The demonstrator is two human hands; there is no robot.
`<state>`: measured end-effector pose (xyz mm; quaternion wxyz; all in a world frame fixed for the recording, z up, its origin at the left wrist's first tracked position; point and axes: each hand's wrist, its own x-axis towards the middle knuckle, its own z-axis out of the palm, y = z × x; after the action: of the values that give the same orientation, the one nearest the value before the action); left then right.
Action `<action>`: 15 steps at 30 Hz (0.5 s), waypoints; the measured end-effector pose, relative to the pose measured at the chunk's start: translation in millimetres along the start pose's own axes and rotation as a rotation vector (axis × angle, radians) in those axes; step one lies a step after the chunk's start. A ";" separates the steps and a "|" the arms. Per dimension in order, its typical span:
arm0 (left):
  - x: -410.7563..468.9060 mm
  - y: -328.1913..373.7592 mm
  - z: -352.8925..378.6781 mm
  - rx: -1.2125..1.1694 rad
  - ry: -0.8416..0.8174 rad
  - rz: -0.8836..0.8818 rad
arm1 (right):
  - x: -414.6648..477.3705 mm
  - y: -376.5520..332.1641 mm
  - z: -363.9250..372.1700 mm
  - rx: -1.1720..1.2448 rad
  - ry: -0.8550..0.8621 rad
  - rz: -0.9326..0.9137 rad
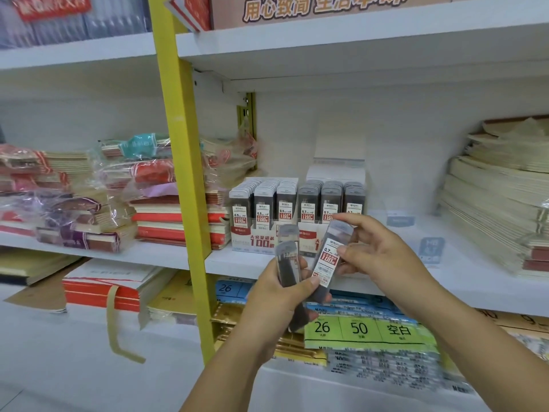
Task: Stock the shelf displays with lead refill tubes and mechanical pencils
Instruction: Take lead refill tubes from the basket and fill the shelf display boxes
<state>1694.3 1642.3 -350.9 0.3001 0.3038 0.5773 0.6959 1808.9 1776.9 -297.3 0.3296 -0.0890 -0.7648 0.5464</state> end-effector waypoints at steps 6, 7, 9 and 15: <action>4.1 3.3 -5.0 -0.036 -0.019 0.030 | 9.3 -30.1 -18.5 -0.110 0.287 -0.249; 4.9 3.3 -5.3 -0.013 -0.020 0.041 | 16.1 -40.3 -27.2 -0.158 0.318 -0.303; 6.3 1.9 -6.2 0.022 -0.020 0.061 | 33.9 -57.7 -42.1 -0.380 0.338 -0.385; 7.1 4.5 -8.9 0.009 -0.062 0.072 | 73.0 -59.4 -50.3 -0.913 0.168 -0.336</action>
<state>1682.6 1641.5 -347.3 0.2910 0.3474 0.5596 0.6939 1796.5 1829.2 -205.1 0.4011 -0.1437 -0.9007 0.0855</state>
